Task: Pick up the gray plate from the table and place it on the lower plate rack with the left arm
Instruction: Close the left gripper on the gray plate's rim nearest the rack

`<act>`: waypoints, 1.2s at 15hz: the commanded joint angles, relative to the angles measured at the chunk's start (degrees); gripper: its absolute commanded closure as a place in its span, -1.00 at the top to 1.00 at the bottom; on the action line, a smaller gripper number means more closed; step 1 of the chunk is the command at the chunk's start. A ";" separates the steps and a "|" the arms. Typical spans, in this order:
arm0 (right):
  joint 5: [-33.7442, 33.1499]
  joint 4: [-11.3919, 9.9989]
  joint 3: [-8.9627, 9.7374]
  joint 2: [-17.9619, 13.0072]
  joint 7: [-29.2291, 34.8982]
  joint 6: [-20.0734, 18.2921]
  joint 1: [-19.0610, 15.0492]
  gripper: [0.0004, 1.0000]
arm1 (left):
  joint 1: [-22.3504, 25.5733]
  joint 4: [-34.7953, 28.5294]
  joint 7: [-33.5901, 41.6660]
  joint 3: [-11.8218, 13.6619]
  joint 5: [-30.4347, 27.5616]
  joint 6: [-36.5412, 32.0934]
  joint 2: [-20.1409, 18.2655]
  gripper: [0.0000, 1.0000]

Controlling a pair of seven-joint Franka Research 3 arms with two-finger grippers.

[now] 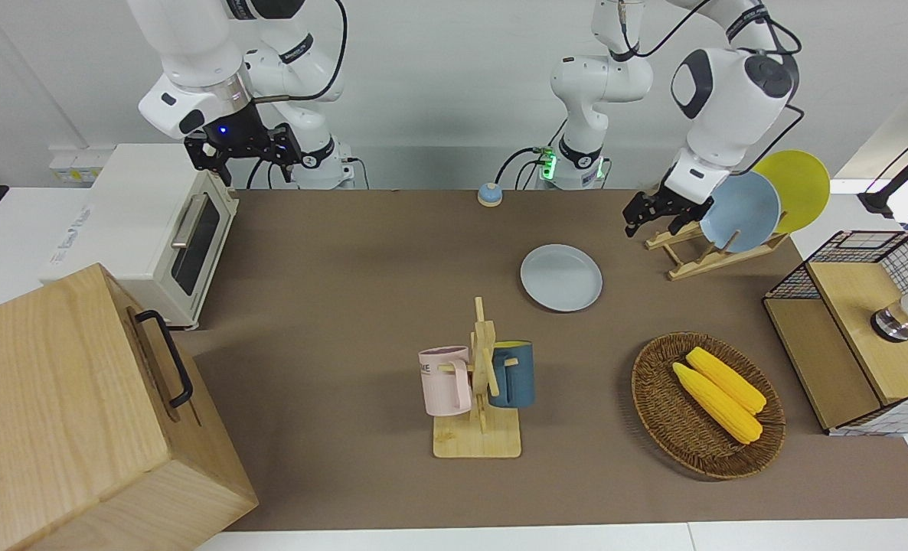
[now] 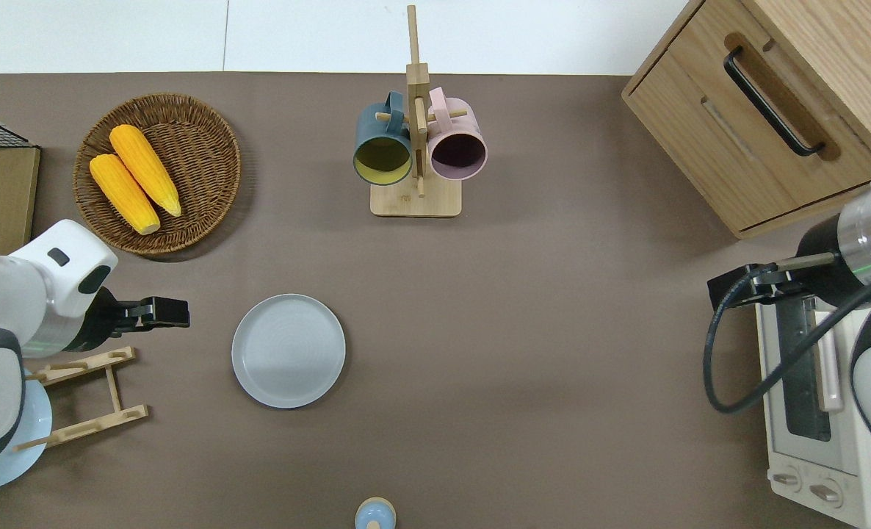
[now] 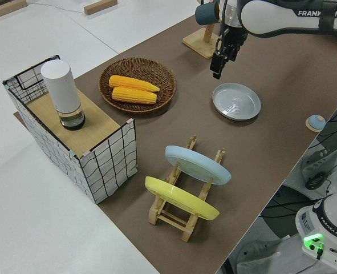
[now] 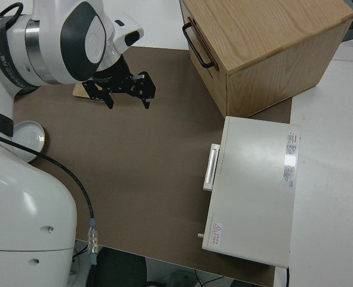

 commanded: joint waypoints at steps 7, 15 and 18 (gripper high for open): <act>-0.37 0.33 1.21 -0.12 0.68 -0.62 -1.32 0.97 | -1.60 -15.82 -1.21 -0.03 -3.81 16.94 1.06 0.99; -0.37 0.41 1.13 -0.12 0.68 -0.62 -1.32 0.97 | -3.72 -18.81 -2.88 -0.30 -5.66 23.19 6.95 0.97; -0.28 0.41 1.21 -0.12 0.68 -0.70 -1.32 0.97 | -4.68 -19.25 -3.85 -0.38 -5.75 24.42 8.10 0.96</act>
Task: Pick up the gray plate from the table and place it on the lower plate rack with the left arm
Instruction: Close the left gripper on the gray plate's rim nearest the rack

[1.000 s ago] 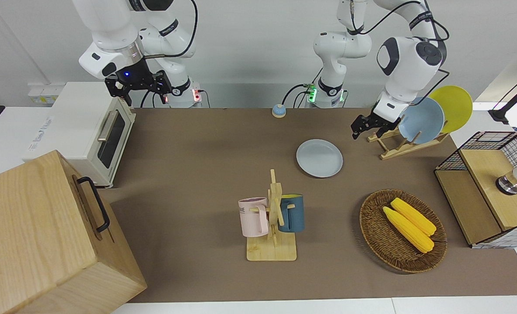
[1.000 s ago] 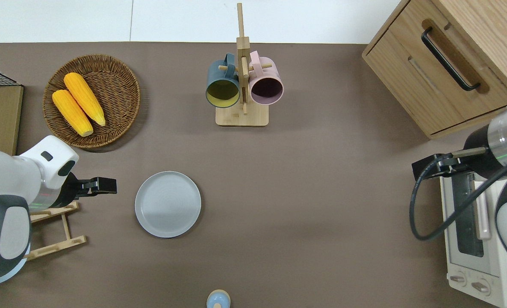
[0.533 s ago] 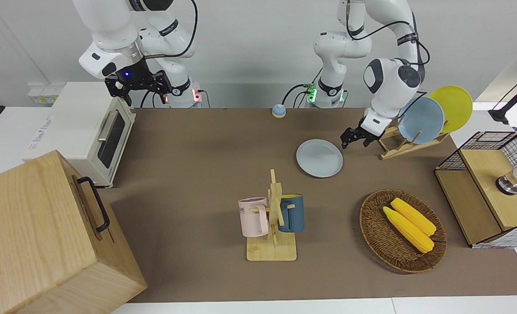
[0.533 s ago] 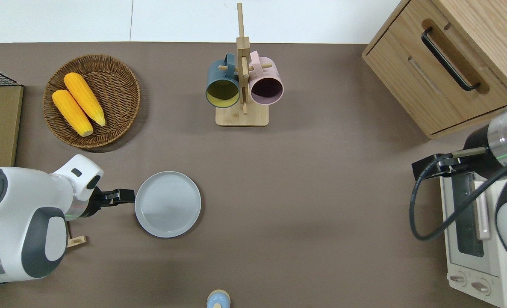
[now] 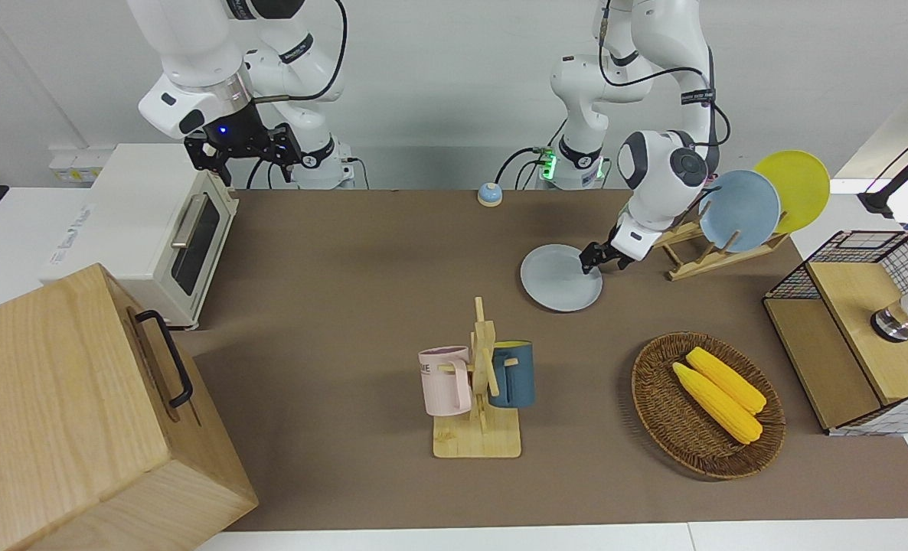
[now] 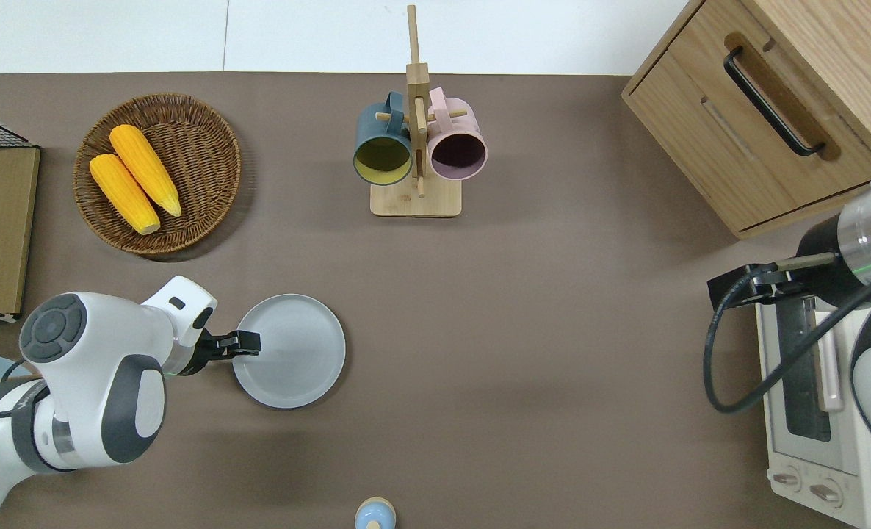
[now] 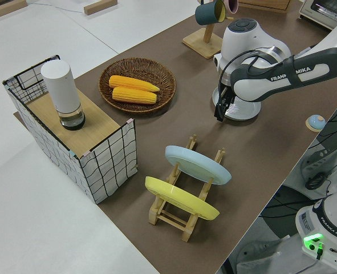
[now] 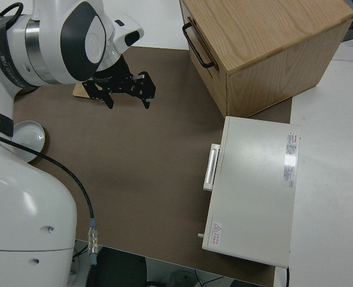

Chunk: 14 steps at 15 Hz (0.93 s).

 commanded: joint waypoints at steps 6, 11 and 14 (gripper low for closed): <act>-0.28 0.41 1.21 -0.12 0.68 -0.62 -1.32 0.97 | -1.62 -1.67 -2.12 -0.06 -0.77 3.99 1.51 0.19; -0.28 0.33 1.21 -0.12 0.68 -0.70 -1.32 0.97 | -1.62 -1.67 -3.62 -0.15 -0.77 3.37 1.42 -1.00; -0.28 0.33 1.13 -0.12 0.68 -0.62 -1.32 0.97 | -1.62 -1.67 -3.71 -0.23 -0.69 3.37 1.51 -1.00</act>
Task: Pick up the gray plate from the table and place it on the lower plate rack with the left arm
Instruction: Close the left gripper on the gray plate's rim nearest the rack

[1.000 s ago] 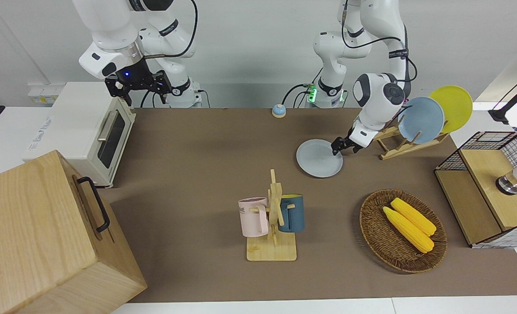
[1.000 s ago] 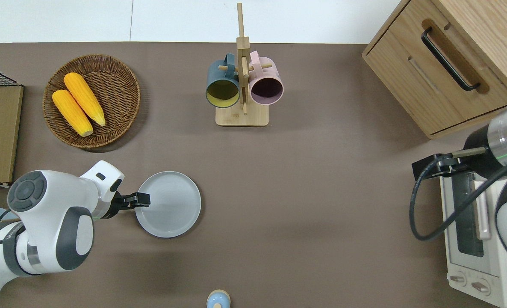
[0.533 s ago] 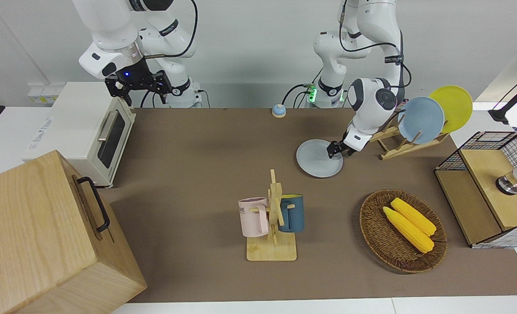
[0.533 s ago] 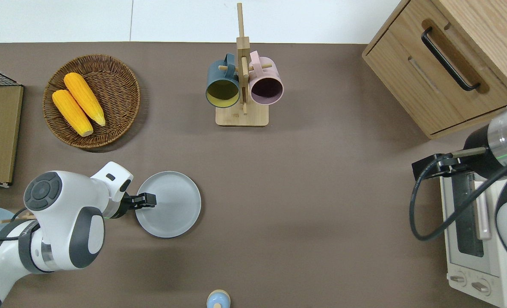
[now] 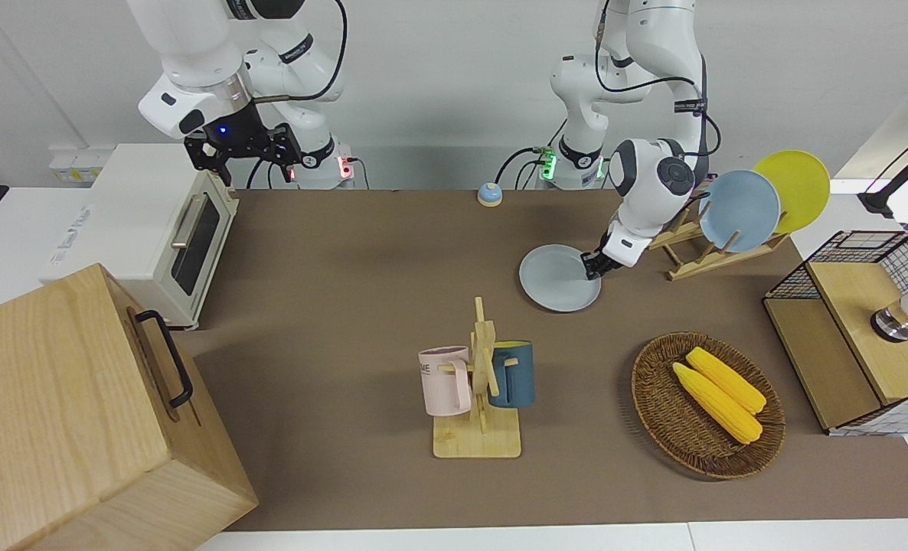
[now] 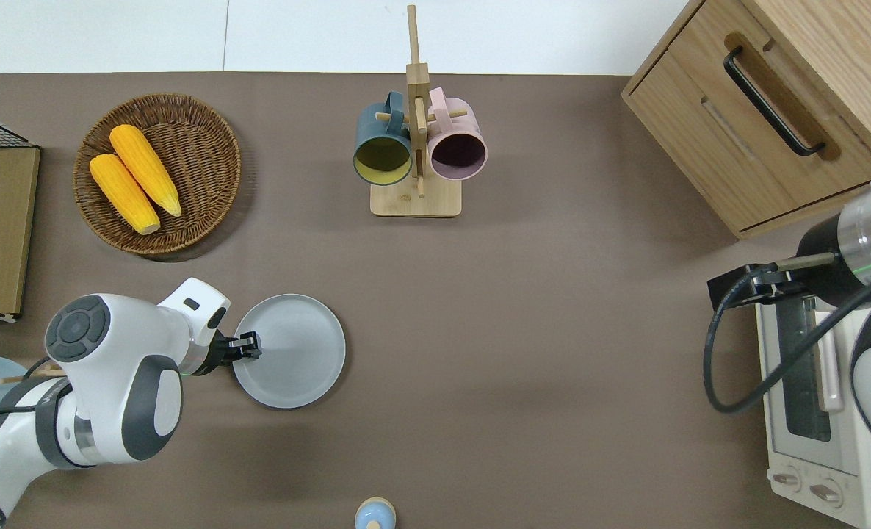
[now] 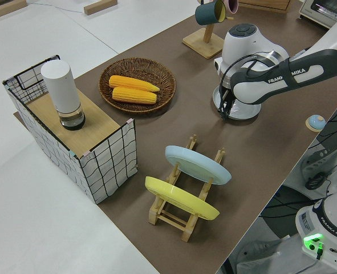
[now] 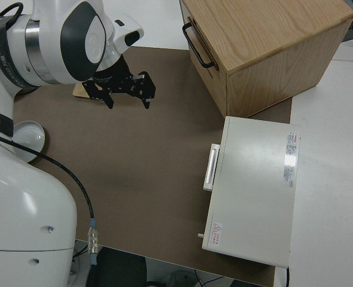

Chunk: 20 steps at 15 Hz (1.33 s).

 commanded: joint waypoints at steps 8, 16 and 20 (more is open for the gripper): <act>-0.28 0.41 1.13 -0.12 0.68 -0.70 -1.32 0.97 | -0.85 -1.00 -0.85 -0.05 -0.55 1.54 0.41 -1.00; -0.28 0.41 1.21 -0.12 0.68 -0.62 -1.32 0.97 | -0.41 3.91 -0.06 0.21 0.85 -6.78 -1.79 -1.00; -0.28 0.41 1.13 -0.12 0.68 -0.62 -1.32 0.97 | 0.03 8.22 0.29 0.91 1.38 -14.17 -2.32 -1.00</act>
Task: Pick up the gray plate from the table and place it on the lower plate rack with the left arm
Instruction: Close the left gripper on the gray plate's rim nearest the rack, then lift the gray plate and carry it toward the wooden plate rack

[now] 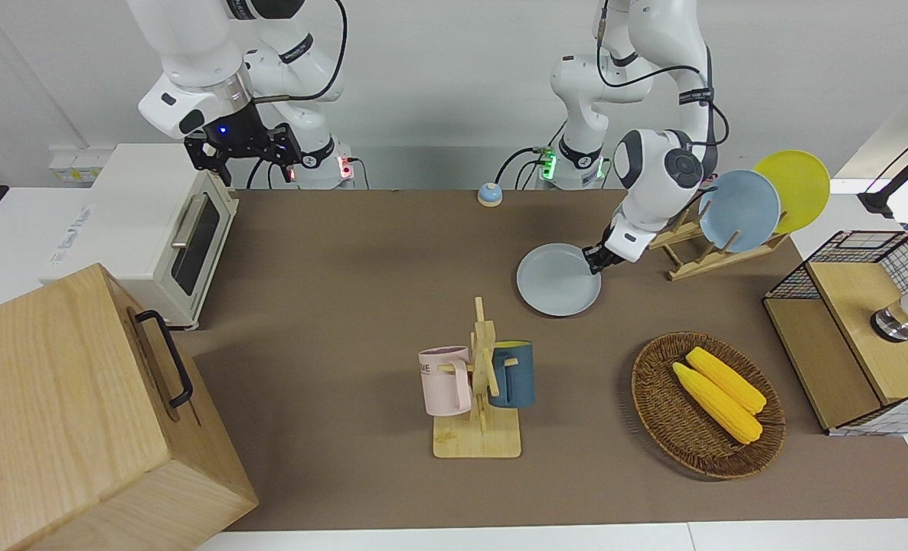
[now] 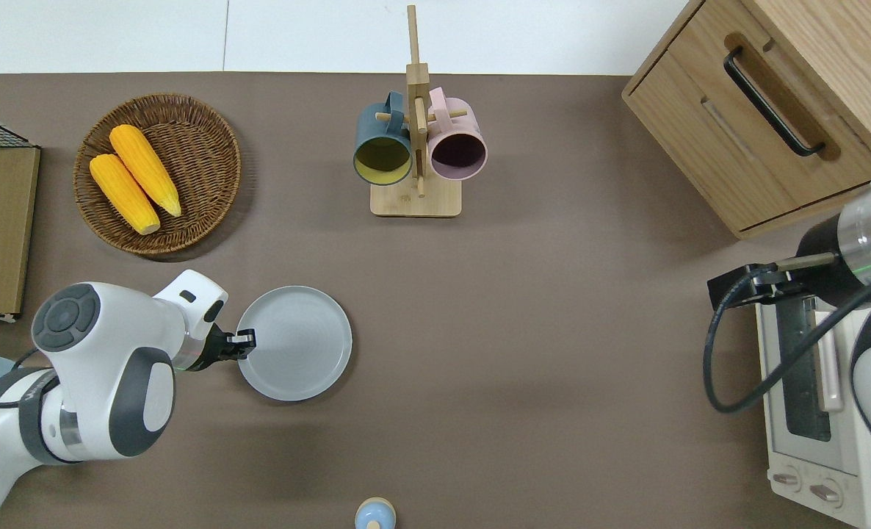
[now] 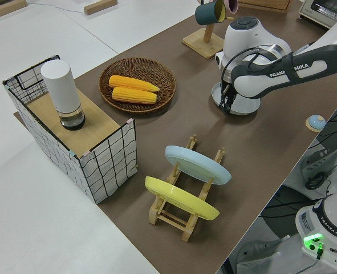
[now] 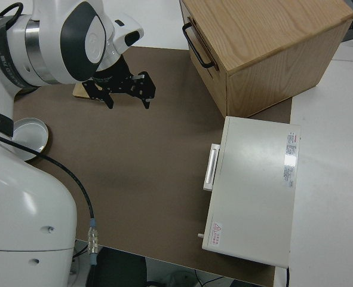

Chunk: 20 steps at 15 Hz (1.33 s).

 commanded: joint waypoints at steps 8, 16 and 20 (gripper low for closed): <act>-0.37 0.41 1.21 -0.12 0.68 -0.62 -1.32 0.97 | 0.26 11.56 -0.29 1.80 1.03 -18.56 -2.03 -1.00; -0.28 0.41 1.21 -0.12 0.68 -0.62 -1.32 0.97 | 0.17 19.75 -1.35 2.77 14.46 -30.52 -4.32 -1.00; -0.37 0.41 1.21 -0.12 0.68 -0.62 -1.32 0.97 | 0.17 22.91 -1.35 2.68 21.85 -35.53 -4.84 -1.00</act>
